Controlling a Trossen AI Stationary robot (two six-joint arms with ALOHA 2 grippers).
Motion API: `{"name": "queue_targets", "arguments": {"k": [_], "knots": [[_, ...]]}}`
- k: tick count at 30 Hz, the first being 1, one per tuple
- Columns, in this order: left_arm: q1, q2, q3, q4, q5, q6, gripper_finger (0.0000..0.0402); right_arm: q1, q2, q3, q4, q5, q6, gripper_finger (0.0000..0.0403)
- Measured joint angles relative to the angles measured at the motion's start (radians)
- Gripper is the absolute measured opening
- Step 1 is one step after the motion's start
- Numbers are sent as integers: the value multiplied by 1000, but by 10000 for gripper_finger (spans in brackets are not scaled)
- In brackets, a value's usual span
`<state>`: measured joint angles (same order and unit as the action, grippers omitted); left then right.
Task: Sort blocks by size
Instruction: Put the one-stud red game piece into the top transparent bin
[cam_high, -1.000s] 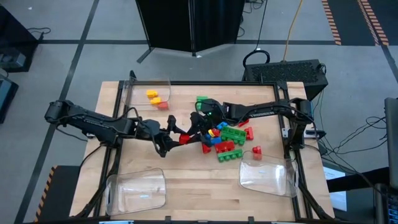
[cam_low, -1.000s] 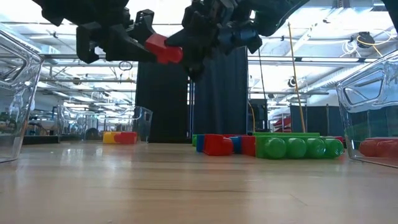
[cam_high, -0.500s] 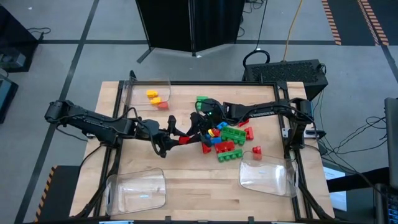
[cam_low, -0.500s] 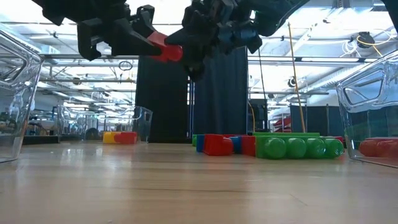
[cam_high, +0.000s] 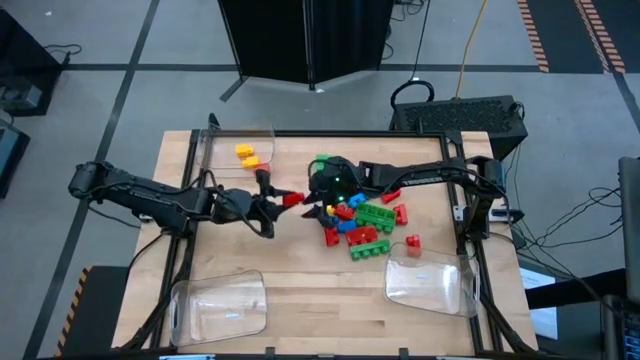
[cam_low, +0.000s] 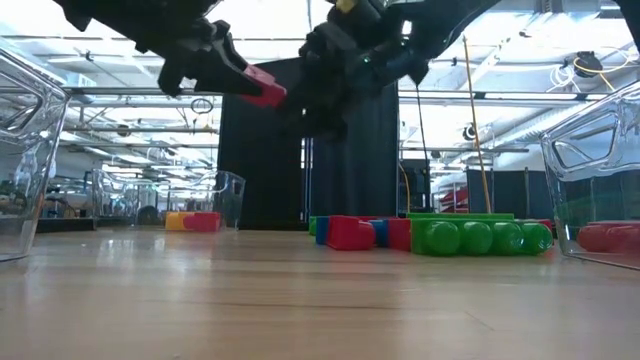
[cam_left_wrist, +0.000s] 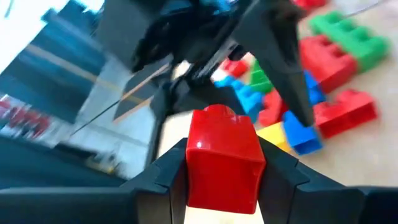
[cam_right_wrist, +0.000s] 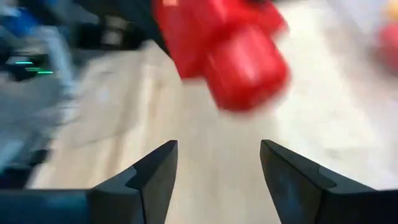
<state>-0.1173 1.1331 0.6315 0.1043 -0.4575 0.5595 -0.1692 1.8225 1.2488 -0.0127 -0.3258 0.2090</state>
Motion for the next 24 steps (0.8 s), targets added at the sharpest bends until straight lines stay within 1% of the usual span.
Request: {"name": "queue_targets", "arguments": {"k": [2,4,6,9,14,20,22,24], "knots": [[1,-12,0,-6,-40,-25,139,2,-31,0,-93,140,-14,220],[4,-28,0,-12,-76,-49,138,10,-50,1,-150,265,-36,218],[15,-42,0,-32,-98,-78,138,27,-67,1,-224,333,-51,215],[51,-64,0,-77,-118,-126,138,58,-88,1,-275,355,-65,213],[141,-89,0,-120,-128,-202,138,108,-85,1,-323,373,-62,212],[257,-95,0,-159,-128,-292,138,175,-76,1,-352,507,-36,212],[298,-95,0,-167,-133,-339,138,190,-78,1,-349,528,-14,212],[339,-95,0,-180,-162,-383,138,207,-78,1,-352,544,12,212]]}}
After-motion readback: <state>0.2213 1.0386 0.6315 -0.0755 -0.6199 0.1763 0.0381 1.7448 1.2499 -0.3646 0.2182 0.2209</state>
